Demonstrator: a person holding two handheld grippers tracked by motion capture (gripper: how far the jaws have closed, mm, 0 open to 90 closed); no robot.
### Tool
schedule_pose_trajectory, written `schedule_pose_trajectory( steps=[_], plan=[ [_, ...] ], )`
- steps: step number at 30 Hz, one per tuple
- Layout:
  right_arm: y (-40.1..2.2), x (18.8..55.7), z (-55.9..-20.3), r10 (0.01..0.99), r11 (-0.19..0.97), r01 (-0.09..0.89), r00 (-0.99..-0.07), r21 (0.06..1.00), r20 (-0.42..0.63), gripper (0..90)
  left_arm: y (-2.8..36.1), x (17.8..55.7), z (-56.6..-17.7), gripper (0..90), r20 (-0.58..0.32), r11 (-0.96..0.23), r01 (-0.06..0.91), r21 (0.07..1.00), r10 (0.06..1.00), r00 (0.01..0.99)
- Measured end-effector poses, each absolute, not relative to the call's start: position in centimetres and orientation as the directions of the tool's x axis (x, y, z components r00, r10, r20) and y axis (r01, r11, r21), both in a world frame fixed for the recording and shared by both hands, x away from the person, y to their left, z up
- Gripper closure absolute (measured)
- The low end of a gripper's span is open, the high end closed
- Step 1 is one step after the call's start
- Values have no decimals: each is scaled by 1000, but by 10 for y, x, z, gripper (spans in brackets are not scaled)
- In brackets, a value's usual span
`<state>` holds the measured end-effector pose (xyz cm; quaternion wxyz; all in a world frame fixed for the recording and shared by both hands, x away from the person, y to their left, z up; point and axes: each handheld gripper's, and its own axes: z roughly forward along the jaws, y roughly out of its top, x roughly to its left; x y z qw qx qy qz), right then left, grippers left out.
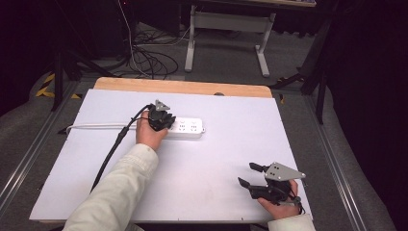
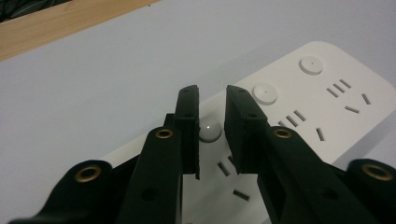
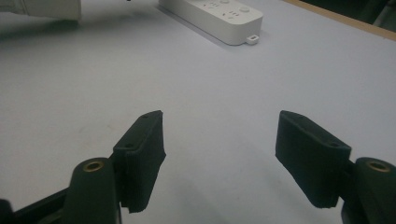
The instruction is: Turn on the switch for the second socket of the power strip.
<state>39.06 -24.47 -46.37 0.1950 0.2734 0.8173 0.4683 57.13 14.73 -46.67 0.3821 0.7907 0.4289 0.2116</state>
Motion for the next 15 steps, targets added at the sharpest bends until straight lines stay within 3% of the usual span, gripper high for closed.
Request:
schedule_pose_trajectory(
  steps=[9, 15],
  plan=[
    [-244, 390, -464, 632, 412, 264, -772, 872, -65, 332, 157, 562, -444, 712, 0, -315, 477, 820, 835, 551],
    [-244, 390, -464, 633, 414, 265, -772, 871, -66, 332, 162, 555, -431, 625, -10, -293, 465, 835, 838, 546]
  ],
)
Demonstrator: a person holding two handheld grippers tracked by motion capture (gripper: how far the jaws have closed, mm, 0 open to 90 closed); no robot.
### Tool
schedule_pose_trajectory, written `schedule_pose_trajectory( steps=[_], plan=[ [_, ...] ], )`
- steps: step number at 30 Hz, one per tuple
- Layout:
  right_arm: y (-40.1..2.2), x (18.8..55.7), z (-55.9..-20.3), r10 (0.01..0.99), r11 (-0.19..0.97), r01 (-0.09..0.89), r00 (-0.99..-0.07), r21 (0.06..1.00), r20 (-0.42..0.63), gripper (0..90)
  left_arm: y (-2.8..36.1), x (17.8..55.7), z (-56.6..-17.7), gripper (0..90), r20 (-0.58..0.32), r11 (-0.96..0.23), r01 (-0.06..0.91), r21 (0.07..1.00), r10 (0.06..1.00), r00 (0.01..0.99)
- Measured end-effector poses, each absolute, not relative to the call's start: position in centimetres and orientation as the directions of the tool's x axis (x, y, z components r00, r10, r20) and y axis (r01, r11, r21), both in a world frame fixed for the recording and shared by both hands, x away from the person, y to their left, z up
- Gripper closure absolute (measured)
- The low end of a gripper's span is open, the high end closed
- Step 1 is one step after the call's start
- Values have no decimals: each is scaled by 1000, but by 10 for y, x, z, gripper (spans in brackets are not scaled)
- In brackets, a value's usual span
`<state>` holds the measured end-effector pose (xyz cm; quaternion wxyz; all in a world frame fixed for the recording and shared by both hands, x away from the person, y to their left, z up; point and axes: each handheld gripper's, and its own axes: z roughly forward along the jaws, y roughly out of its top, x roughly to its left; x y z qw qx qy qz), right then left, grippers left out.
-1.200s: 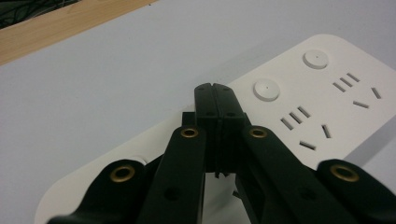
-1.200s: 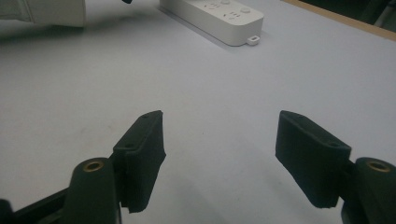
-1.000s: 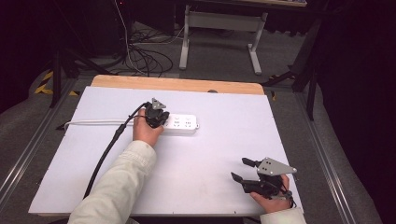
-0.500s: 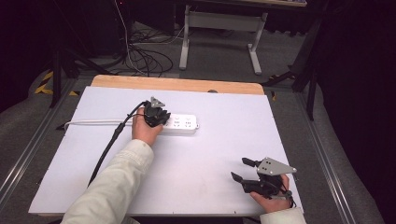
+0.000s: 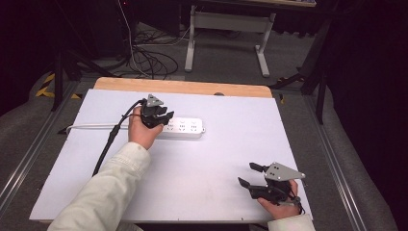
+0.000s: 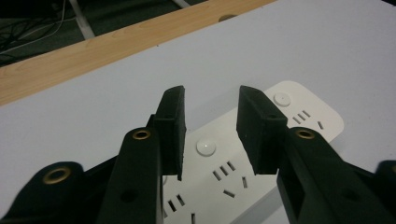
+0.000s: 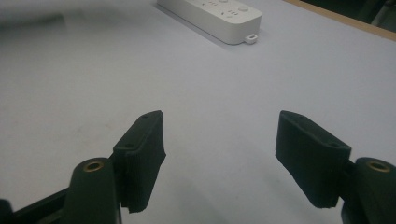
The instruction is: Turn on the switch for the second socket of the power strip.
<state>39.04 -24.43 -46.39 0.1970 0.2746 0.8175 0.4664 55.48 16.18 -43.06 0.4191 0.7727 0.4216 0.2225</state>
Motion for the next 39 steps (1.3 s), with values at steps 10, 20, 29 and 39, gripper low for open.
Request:
schedule_pose_trajectory(
  steps=[10, 20, 29, 39],
  plan=[
    [-244, 390, -464, 633, 419, 265, -771, 869, -71, 332, 169, 547, -418, 558, -28, -272, 454, 849, 834, 552],
    [-244, 390, -464, 636, 418, 267, -769, 868, -69, 332, 168, 540, -410, 415, -31, -264, 439, 859, 829, 559],
    [-245, 390, -464, 640, 415, 270, -766, 869, -68, 332, 170, 523, -394, 334, -35, -253, 435, 864, 832, 554],
    [-245, 390, -464, 641, 414, 270, -764, 870, -68, 332, 178, 488, -374, 313, -10, -280, 365, 888, 782, 623]
  ],
)
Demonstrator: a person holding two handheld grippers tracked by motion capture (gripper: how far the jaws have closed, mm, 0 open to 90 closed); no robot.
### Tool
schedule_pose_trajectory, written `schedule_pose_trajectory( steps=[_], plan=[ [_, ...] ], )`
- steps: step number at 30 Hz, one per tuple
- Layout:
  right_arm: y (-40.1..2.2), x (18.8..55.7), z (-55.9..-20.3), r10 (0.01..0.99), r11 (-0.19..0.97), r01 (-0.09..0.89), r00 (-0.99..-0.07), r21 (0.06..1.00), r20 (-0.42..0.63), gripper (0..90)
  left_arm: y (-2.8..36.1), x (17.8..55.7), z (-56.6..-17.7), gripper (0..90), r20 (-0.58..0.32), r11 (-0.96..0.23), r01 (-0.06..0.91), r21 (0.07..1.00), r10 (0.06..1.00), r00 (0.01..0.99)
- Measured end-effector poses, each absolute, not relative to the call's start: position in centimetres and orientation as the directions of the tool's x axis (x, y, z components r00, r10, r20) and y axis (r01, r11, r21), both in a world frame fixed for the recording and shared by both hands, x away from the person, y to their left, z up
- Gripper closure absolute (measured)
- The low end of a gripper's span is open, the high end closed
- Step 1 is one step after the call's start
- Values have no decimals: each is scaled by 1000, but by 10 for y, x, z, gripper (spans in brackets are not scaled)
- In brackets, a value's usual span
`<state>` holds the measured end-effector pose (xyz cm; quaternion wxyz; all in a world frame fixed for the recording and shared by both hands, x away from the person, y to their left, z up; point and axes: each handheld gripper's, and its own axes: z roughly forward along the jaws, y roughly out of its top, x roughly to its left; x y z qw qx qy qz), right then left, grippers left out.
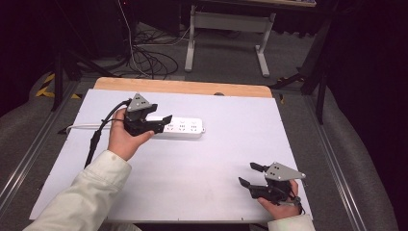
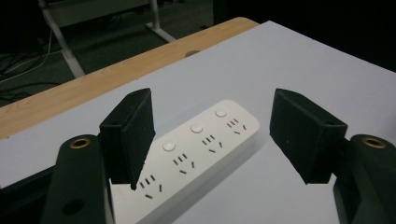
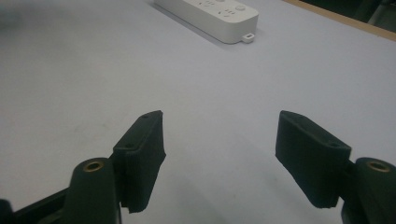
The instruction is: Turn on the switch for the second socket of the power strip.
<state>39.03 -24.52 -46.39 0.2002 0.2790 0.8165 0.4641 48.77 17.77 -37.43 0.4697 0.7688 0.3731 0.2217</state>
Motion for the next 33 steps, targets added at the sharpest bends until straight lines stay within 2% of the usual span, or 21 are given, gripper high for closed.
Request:
schedule_pose_trajectory(
  steps=[9, 17, 23, 33],
  plan=[
    [-244, 390, -464, 641, 414, 268, -765, 870, -69, 332, 192, 457, -372, 249, -48, -262, 360, 896, 747, 663],
    [-244, 390, -464, 639, 416, 268, -766, 869, -70, 332, 207, 431, -376, 190, -12, -308, 333, 891, 718, 696],
    [-244, 390, -464, 639, 415, 267, -766, 870, -70, 332, 218, 413, -386, 155, 0, -330, 308, 892, 682, 731],
    [-244, 390, -464, 639, 415, 266, -766, 870, -71, 332, 238, 390, -410, 136, -5, -324, 309, 894, 683, 731]
  ],
)
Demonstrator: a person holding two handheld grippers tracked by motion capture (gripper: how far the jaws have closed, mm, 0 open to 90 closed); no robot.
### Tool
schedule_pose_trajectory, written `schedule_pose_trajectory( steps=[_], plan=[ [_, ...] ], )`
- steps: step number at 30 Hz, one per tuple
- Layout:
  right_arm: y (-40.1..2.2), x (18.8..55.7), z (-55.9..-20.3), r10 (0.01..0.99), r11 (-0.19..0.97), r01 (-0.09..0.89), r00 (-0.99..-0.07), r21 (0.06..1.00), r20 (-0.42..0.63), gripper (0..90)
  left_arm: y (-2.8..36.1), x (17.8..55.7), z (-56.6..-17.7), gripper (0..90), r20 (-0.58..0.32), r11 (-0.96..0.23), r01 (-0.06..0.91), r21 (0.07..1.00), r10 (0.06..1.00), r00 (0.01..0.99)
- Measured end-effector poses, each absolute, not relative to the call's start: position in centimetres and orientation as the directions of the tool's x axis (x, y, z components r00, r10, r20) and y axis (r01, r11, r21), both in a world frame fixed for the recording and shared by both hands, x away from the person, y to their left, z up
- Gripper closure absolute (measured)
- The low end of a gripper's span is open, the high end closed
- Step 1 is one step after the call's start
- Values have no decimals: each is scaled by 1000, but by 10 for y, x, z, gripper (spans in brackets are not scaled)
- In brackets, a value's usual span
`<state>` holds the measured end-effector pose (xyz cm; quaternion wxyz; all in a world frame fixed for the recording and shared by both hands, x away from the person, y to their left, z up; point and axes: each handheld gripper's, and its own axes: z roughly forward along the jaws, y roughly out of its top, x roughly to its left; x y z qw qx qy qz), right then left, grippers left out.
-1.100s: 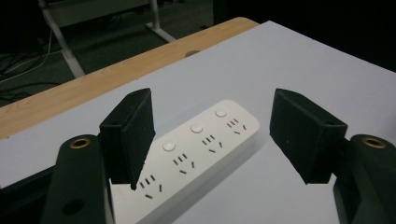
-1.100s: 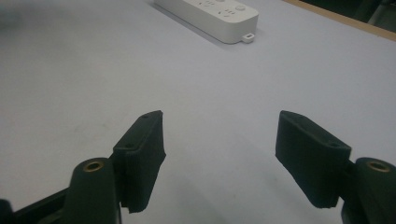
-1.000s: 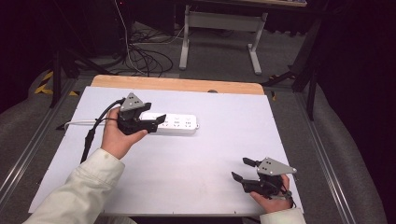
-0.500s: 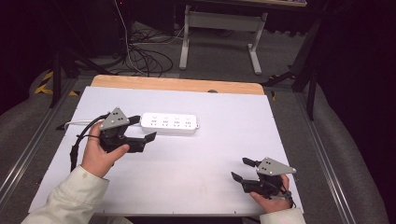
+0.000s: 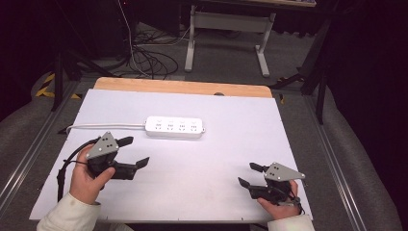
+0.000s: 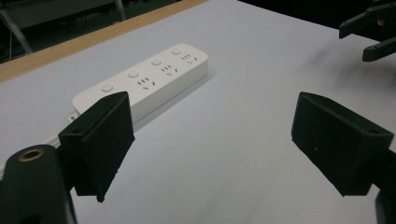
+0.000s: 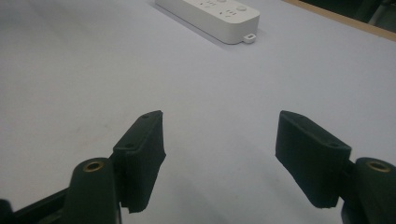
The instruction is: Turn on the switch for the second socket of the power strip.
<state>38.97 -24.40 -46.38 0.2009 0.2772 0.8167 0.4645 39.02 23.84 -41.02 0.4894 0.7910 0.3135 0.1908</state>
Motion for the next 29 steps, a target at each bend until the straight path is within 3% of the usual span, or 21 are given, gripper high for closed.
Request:
schedule_pose_trajectory(
  steps=[15, 21, 29],
  plan=[
    [-251, 392, -463, 644, 352, 291, -765, 890, -4, 332, 275, 372, -463, 139, -98, -241, 342, 908, 673, 733],
    [-252, 392, -463, 647, 344, 295, -762, 891, 2, 332, 283, 366, -480, 142, -23, -309, 326, 894, 693, 721],
    [-252, 392, -463, 643, 343, 296, -766, 892, 7, 332, 285, 368, -486, 153, -67, -259, 368, 893, 732, 678]
  ],
)
